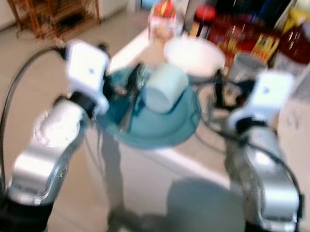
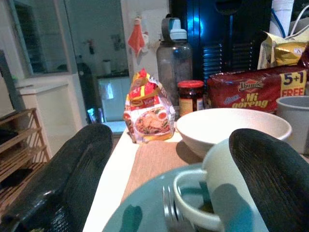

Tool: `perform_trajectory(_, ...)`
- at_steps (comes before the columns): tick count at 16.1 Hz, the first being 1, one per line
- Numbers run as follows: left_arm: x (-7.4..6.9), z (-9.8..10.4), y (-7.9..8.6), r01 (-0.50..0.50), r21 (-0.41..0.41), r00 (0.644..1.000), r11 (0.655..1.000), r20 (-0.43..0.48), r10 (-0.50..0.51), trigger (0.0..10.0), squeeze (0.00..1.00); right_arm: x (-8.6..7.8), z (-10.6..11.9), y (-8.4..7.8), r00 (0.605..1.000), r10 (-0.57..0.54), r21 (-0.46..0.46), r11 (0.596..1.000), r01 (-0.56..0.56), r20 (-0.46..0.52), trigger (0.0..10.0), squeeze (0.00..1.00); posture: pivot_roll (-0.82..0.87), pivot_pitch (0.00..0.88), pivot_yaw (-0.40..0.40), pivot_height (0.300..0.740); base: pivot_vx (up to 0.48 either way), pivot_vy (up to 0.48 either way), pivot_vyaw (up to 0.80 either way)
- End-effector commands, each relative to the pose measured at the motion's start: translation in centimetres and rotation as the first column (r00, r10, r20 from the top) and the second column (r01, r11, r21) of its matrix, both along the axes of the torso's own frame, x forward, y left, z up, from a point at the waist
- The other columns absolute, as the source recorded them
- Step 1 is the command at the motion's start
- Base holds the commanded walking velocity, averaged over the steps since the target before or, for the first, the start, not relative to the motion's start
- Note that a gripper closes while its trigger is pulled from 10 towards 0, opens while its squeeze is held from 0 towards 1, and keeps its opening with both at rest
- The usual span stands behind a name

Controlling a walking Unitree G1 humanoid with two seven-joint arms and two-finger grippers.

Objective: Setting the table

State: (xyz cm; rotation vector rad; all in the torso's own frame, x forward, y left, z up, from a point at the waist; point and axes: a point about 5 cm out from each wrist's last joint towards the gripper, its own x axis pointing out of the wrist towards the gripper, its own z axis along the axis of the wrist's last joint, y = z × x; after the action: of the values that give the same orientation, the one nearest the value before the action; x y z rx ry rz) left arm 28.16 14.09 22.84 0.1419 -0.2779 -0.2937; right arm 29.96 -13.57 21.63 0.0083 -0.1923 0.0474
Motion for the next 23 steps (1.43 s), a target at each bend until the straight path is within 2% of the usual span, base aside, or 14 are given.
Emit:
perform_trajectory(1,-0.1,0.3,0.5,-0.016,0.016,1.0,1.0,0.013,0.016,10.0,0.0,0.0,0.1,0.4,1.0,0.006,0.0,1.0,-0.006,0.003,10.0,0.0,0.13,0.044,-0.038,0.74,0.0,0.0,0.0)
perform_trajectory(7,-0.3,0.0,0.0,0.021,0.037,1.0,0.999,0.005,-0.021,10.0,0.0,0.7,-0.5,-1.0,0.994,-0.106,0.001,0.994,0.107,-0.017,10.0,0.0,0.14,0.054,-0.038,0.74,0.0,0.0,0.0)
perform_trajectory(8,-0.3,-0.1,-0.2,0.037,0.036,0.999,0.999,-0.006,-0.037,10.0,0.0,1.4,-1.3,-1.5,0.987,-0.152,0.025,0.988,0.153,-0.051,10.0,0.65,0.14,0.054,-0.038,0.74,0.0,0.0,0.0)
perform_trajectory(9,-0.3,-0.1,-0.4,0.05,0.035,0.999,0.998,-0.008,-0.05,10.0,0.0,2.3,-2.1,-1.7,0.981,-0.172,0.033,0.984,0.176,-0.092,10.0,1.0,0.14,0.057,-0.039,0.74,0.0,0.0,0.0)
perform_trajectory(10,-0.3,-0.1,-0.5,0.054,0.037,0.999,0.998,-0.007,-0.054,10.0,0.0,2.7,-2.5,-1.8,0.979,-0.173,0.029,0.984,0.177,-0.109,10.0,1.0,0.14,0.057,-0.039,0.74,0.0,0.0,0.0)
perform_trajectory(12,-0.5,0.0,-0.3,0.054,0.044,0.999,0.998,-0.001,-0.054,10.0,0.0,5.4,-3.6,-1.3,0.968,-0.154,-0.027,0.988,0.151,-0.198,10.0,1.0,0.16,0.059,-0.051,0.74,0.0,0.0,0.0)
perform_trajectory(15,-0.7,0.0,-0.4,0.07,0.038,0.998,0.997,-0.006,-0.07,10.0,0.0,6.3,-3.5,-1.4,0.961,-0.197,-0.056,0.98,0.19,-0.193,10.0,1.0,0.17,0.054,-0.059,0.74,0.0,0.0,0.0)
perform_trajectory(16,-1.3,-0.2,-1.1,0.169,0.022,0.985,0.985,-0.036,-0.168,10.0,0.0,7.0,-3.7,-1.5,0.955,-0.221,-0.069,0.975,0.211,-0.2,10.0,0.85,0.18,0.052,-0.066,0.74,0.0,0.0,0.0)
perform_trajectory(17,-1.8,-0.4,-1.6,0.23,0.021,0.972,0.973,-0.051,-0.229,10.0,0.0,7.3,-3.8,-1.6,0.951,-0.237,-0.072,0.971,0.227,-0.2,10.0,0.0,0.19,0.052,-0.067,0.74,0.0,0.0,0.0)
perform_trajectory(18,-2.7,-0.7,-2.3,0.33,0.025,0.941,0.944,-0.084,-0.327,10.0,0.0,7.8,-4.0,-2.0,0.941,-0.28,-0.071,0.96,0.271,-0.19,10.0,0.0,0.19,0.052,-0.066,0.74,0.0,0.0,0.0)
perform_trajectory(20,-3.4,-1.1,-2.8,0.398,0.033,0.913,0.917,-0.118,-0.391,10.0,0.0,8.1,-3.9,-2.4,0.931,-0.329,-0.082,0.944,0.32,-0.16,10.0,0.0,0.19,0.054,-0.066,0.74,0.0,0.0,0.0)
perform_trajectory(23,-3.7,-1.1,-3.0,0.418,0.036,0.903,0.908,-0.122,-0.411,10.0,0.0,8.4,-3.4,-3.0,0.912,-0.395,-0.1,0.918,0.385,-0.11,10.0,0.0,0.2,0.062,-0.069,0.74,0.0,0.0,0.0)
